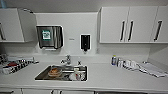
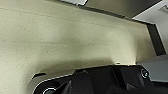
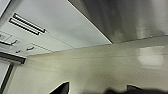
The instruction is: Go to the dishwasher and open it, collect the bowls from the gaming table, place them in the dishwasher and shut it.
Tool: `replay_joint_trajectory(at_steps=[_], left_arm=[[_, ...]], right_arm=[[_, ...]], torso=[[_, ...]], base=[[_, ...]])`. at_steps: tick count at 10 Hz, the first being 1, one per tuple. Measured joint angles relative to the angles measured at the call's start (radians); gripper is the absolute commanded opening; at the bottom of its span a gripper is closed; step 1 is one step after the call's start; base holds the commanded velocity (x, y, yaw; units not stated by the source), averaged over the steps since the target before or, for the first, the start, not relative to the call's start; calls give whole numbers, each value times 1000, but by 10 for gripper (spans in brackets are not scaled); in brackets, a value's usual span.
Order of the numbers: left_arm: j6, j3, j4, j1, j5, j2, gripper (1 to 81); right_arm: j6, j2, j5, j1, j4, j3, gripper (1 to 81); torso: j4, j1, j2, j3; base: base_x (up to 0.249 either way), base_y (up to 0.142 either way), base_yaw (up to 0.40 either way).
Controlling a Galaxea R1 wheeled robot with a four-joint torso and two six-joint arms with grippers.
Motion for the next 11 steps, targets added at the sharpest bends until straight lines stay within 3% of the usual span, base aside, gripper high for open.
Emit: replay_joint_trajectory(at_steps=[3,8,11], left_arm=[[0,0,0,0,-8,5,811],[0,0,0,0,-16,11,811],[0,-3,0,0,-17,20,811]], right_arm=[[64,-15,-30,66,91,20,811],[80,-18,-40,167,305,-4,811],[94,21,-89,250,408,-82,811]], torso=[[0,0,0,0],[0,0,0,0],[0,0,0,0]], base=[[0,0,0],[0,0,0],[0,0,0]])
